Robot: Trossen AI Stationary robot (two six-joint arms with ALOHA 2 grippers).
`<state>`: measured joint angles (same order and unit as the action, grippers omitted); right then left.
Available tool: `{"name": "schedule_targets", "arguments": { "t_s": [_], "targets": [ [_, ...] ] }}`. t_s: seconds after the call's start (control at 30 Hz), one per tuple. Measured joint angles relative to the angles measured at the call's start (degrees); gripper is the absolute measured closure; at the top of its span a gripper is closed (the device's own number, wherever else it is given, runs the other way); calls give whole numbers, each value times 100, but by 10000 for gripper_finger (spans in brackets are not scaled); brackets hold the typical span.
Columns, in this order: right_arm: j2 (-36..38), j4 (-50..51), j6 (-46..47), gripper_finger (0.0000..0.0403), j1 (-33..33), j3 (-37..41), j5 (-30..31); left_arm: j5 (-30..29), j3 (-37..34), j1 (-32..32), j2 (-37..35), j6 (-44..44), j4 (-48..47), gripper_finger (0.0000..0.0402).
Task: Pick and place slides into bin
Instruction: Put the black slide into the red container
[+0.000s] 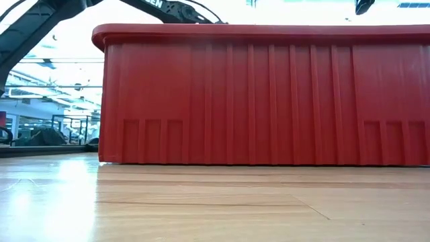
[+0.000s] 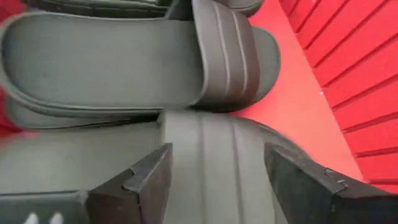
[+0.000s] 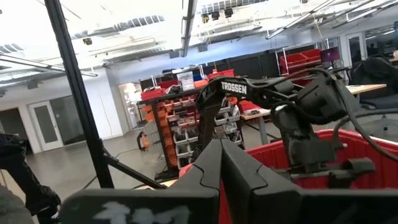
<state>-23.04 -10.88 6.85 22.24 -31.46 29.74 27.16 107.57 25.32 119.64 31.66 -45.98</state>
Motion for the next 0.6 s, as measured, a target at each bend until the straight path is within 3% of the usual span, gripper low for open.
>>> {"name": "schedule_targets", "arguments": {
  "t_s": [0.2,0.43,0.6],
  "targets": [
    [2,0,0,403,0,0,-1,-458,-10,2,-409,21,36,130],
    [1,3,-42,403,0,0,-1,-874,-7,-149,-1710,261,176,117],
    [2,3,-42,403,-2,0,-28,-983,-2,-256,-2767,-290,-68,129]
  ]
}}
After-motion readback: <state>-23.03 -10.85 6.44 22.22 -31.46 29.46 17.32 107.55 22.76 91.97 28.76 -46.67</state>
